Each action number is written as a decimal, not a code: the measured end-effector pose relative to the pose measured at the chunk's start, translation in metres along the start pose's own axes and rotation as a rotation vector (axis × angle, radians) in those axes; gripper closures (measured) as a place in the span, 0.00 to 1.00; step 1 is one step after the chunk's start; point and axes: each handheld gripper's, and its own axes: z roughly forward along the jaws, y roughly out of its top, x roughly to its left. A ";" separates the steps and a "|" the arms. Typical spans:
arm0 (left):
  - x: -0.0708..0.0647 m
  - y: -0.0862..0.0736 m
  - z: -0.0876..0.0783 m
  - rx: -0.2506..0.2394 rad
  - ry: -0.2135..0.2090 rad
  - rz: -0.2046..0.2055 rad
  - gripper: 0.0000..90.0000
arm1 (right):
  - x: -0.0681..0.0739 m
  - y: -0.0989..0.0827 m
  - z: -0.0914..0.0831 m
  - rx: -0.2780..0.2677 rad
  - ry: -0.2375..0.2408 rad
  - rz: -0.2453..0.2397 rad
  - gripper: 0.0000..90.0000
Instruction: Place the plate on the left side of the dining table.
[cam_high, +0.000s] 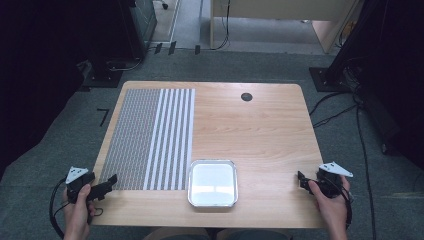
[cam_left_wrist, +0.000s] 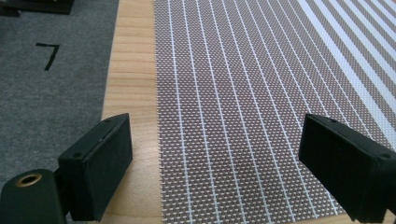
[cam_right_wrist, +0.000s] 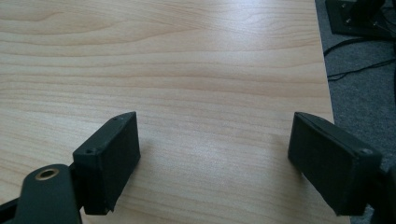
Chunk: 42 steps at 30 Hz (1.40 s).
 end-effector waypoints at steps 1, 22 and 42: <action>0.000 0.000 -0.001 -0.006 0.004 -0.005 0.11 | 0.001 0.000 0.000 0.002 -0.010 0.010 0.17; -0.023 0.017 -0.012 -0.088 0.031 0.026 0.16 | 0.003 0.005 -0.014 -0.061 -0.046 0.084 0.17; -0.052 0.023 -0.007 -0.091 -0.029 0.013 0.09 | 0.028 0.013 -0.017 -0.092 -0.005 0.068 0.17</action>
